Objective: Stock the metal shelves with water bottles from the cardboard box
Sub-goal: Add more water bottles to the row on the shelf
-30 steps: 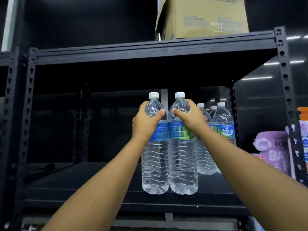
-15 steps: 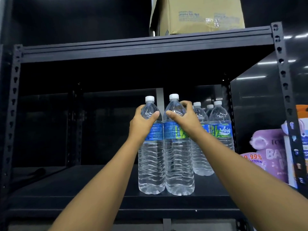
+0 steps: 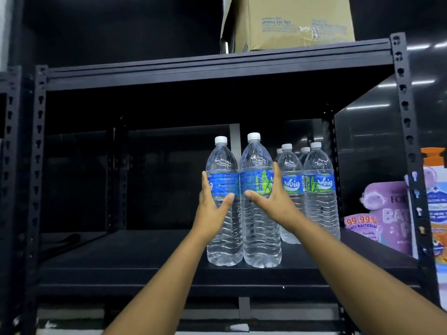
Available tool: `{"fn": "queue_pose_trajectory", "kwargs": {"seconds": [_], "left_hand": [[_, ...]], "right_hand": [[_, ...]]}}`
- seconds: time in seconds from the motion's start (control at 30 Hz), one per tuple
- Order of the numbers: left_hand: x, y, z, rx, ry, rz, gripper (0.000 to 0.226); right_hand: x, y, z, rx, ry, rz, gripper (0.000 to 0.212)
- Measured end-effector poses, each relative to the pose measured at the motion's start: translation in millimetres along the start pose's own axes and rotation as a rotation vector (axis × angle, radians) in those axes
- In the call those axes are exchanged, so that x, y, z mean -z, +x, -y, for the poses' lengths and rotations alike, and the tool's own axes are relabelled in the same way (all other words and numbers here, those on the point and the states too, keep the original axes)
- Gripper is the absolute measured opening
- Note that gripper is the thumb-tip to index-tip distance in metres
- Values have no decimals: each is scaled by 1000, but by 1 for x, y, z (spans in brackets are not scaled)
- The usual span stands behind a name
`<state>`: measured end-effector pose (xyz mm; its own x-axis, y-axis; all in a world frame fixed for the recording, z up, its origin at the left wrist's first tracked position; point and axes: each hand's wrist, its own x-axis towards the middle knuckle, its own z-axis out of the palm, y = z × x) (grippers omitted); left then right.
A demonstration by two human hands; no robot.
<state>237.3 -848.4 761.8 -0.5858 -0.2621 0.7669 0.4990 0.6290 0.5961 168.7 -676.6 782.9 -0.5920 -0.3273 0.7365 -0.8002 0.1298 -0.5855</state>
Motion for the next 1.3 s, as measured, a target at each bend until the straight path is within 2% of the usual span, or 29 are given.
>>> {"fn": "queue_pose_trajectory", "kwargs": {"seconds": [0.13, 0.5, 1.0, 1.3], "left_hand": [[0, -26, 5, 55, 42, 33, 92], [12, -66, 18, 190, 98, 99, 94], [6, -51, 32, 194, 125, 115, 97], [-10, -14, 56, 198, 187, 207, 93]], "right_hand": [[-4, -29, -9, -42, -43, 67, 118], [-5, -73, -17, -114, -167, 77, 107], [-11, -54, -35, -144, -244, 70, 107], [-23, -19, -66, -213, -239, 62, 104]]}}
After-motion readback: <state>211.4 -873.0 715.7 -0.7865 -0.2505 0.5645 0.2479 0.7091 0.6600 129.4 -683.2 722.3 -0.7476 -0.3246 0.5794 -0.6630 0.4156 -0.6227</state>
